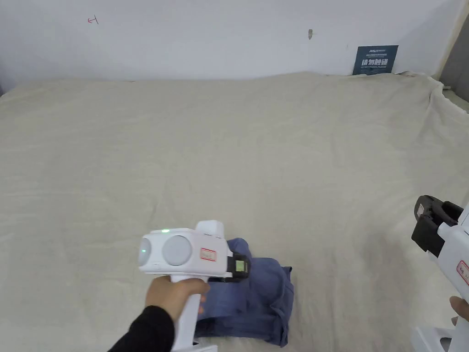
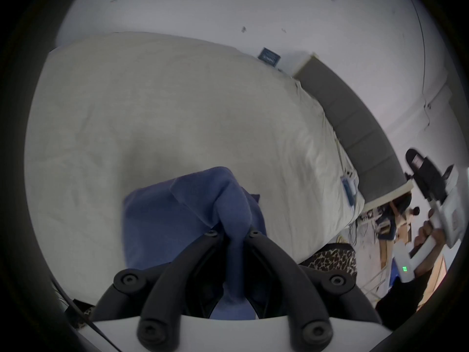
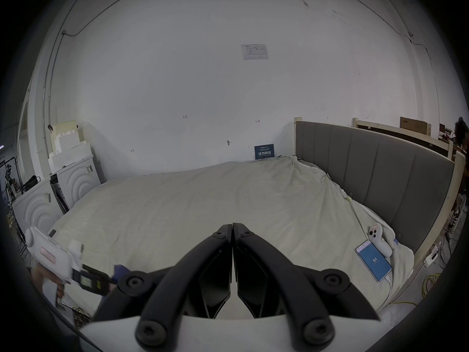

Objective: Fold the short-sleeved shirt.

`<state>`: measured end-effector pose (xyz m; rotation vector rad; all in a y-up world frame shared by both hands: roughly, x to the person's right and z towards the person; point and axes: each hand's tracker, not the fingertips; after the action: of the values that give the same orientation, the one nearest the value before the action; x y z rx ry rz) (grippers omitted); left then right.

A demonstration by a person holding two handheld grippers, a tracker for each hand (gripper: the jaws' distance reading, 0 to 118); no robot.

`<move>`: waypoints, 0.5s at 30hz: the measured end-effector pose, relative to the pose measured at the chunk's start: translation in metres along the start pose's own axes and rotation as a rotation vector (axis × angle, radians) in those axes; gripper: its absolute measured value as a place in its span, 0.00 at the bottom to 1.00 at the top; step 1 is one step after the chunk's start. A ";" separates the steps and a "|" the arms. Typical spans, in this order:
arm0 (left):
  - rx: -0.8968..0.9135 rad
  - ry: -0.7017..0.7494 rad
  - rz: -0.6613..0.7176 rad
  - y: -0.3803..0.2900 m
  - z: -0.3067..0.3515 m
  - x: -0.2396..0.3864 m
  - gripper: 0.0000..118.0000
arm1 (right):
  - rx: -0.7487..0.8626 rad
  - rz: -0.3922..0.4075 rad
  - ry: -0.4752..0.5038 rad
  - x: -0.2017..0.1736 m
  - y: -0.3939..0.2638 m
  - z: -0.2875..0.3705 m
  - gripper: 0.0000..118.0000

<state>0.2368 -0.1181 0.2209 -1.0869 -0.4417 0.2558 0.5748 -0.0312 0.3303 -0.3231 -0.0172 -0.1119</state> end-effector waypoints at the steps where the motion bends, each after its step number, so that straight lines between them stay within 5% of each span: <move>1: -0.022 0.012 -0.014 -0.002 -0.012 0.008 0.09 | -0.001 -0.001 -0.005 0.001 0.000 0.001 0.00; 11: -0.101 0.083 -0.054 -0.028 -0.089 0.037 0.10 | -0.016 -0.010 -0.037 0.013 -0.006 0.005 0.00; 15: -0.059 0.058 -0.052 -0.029 -0.081 0.038 0.29 | -0.017 -0.009 -0.042 0.016 -0.006 0.005 0.00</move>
<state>0.3081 -0.1796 0.2239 -1.1356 -0.4276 0.1658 0.5900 -0.0372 0.3381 -0.3421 -0.0595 -0.1144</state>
